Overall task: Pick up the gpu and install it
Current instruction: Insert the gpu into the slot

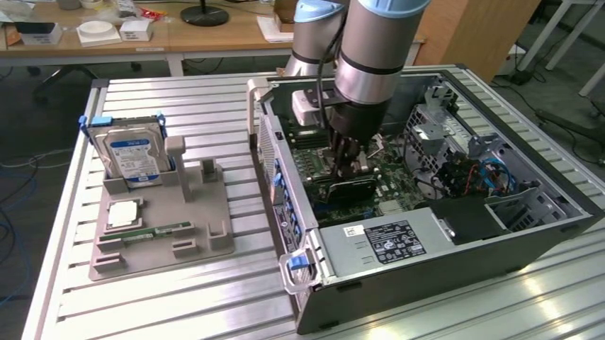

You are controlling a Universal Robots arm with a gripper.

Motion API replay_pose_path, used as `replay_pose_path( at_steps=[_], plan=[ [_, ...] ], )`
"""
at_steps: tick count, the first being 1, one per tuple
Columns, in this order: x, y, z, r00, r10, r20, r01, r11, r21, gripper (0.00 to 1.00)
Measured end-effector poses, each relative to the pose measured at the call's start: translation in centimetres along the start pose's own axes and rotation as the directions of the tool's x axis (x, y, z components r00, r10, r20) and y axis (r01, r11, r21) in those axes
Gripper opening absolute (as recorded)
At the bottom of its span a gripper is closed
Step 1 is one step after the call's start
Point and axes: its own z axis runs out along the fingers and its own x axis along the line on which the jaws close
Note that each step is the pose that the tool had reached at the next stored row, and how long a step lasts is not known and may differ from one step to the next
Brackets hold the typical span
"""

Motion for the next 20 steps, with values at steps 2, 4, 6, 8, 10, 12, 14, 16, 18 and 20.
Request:
replay_pose_path(
  at_steps=[2, 4, 6, 8, 10, 12, 14, 16, 18, 20],
  plan=[
    [0.0, 0.14, 0.0, 1.0, -0.001, 0.0001, 0.001, 1.0, -0.0005, 0.13],
    [0.0, 0.19, -0.1, 1.0, -0.002, -0.0002, 0.002, 1.0, -0.0019, 0.13],
    [0.0, 0.23, -0.5, 1.0, -0.002, 0.0, 0.002, 1.0, -0.0021, 0.13],
    [0.0, 0.24, -1.09, 1.0, -0.002, 0.0, 0.002, 1.0, -0.002, 0.13],
    [-0.1, 0.27, -1.67, 1.0, -0.002, -0.0001, 0.002, 1.0, -0.0021, 0.13],
    [-0.1, 0.33, -2.11, 1.0, -0.002, -0.0006, 0.002, 1.0, -0.0023, 0.13],
    [-0.1, 0.43, -2.37, 1.0, -0.002, -0.0031, 0.002, 1.0, -0.0026, 0.13],
    [-0.1, 0.88, -2.45, 1.0, -0.002, -0.0073, 0.002, 1.0, -0.0025, 0.13],
    [-0.1, 1.61, -2.47, 0.9999, -0.002, -0.0099, 0.002, 1.0, -0.0027, 0.13],
    [-0.1, 2.39, -2.49, 0.9999, -0.003, -0.0127, 0.003, 1.0, -0.0027, 0.13]
  ],
)
